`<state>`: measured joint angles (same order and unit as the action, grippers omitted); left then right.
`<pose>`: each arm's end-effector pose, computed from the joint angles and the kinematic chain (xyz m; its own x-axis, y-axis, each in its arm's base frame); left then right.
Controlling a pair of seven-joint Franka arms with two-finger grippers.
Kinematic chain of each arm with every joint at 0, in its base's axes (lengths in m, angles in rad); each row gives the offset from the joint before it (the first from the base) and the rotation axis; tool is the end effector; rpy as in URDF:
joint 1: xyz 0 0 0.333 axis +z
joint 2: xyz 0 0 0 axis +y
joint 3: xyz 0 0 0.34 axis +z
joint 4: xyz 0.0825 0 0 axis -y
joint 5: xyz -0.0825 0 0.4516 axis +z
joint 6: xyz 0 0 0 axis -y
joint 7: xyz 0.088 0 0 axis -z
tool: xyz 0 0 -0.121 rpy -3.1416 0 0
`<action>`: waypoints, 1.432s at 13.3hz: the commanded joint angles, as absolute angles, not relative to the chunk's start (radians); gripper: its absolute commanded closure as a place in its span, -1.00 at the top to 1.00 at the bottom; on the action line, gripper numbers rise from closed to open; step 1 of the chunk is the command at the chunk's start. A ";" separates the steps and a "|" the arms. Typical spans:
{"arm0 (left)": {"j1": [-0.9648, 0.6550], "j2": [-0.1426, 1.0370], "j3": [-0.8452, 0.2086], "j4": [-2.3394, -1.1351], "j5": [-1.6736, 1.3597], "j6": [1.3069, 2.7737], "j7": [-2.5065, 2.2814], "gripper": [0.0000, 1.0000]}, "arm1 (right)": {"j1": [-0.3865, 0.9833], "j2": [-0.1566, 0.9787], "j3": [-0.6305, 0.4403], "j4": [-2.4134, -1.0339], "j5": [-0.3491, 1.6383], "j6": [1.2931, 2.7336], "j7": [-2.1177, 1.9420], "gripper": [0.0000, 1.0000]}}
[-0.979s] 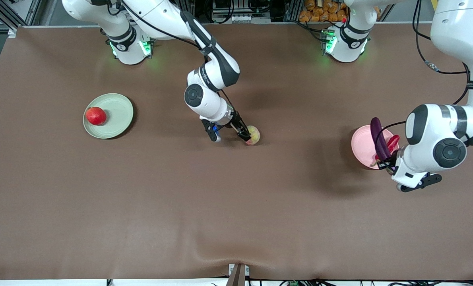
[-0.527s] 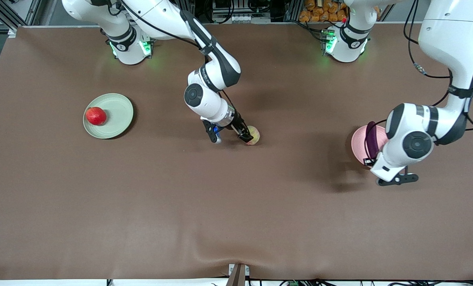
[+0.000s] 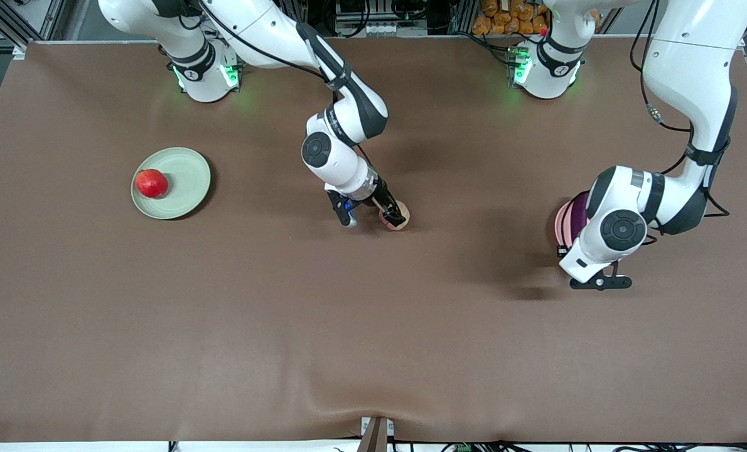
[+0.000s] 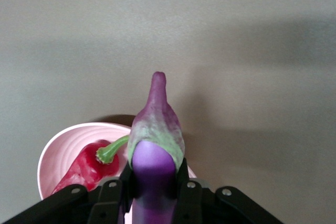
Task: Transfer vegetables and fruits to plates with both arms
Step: 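Lower the eggplant with the left gripper while the right gripper carries the peach, then place the peach with the right gripper while the left gripper releases the eggplant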
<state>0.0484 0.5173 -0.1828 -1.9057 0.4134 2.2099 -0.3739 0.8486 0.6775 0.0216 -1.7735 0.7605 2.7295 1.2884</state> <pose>0.6600 -0.0701 0.1715 0.9910 -0.0099 -0.1335 -0.0433 -0.9675 -0.2492 0.4946 0.5504 0.1526 0.4674 -0.7875 -0.4017 -0.8839 -0.4091 -0.2265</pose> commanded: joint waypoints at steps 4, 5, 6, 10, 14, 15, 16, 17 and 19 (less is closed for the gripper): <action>0.041 0.522 -0.181 -1.911 0.439 2.183 -0.308 -1.00 | 0.896 0.715 -0.012 -1.755 0.718 2.770 1.298 -0.12; 0.041 0.528 -0.181 -1.910 0.439 2.183 -0.310 -1.00 | 0.894 0.712 -0.014 -1.756 0.707 2.761 1.293 -0.49; 0.041 0.531 -0.181 -1.908 0.439 2.183 -0.310 -1.00 | 0.887 0.706 -0.015 -1.756 0.697 2.728 1.292 -0.99; 0.043 0.531 -0.181 -1.901 0.437 2.183 -0.311 1.00 | 0.841 0.637 -0.113 -1.741 0.595 2.387 1.211 -1.00; 0.051 0.499 -0.183 -1.898 0.434 2.180 -0.307 1.00 | 0.649 0.537 -0.139 -1.750 0.580 1.992 0.828 -1.00; 0.052 0.486 -0.186 -1.894 0.427 2.157 -0.307 1.00 | 0.614 0.511 -0.165 -1.772 0.557 1.924 0.736 -1.00; 0.052 0.477 -0.187 -1.882 0.423 2.137 -0.307 1.00 | 0.582 0.477 -0.188 -1.802 0.533 1.884 0.625 -1.00; 0.051 0.474 -0.189 -1.870 0.420 2.114 -0.307 1.00 | 0.551 0.447 -0.207 -1.850 0.510 1.856 0.500 -1.00; 0.052 0.474 -0.204 -1.839 0.416 2.086 -0.314 1.00 | 0.479 0.381 -0.256 -1.981 0.439 1.844 0.242 -1.00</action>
<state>0.0485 0.4912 -0.1871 -1.8606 0.4137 2.1282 -0.3150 0.5252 0.4829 -0.2374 -1.8205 0.4975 1.8393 0.4326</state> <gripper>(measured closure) 0.000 0.194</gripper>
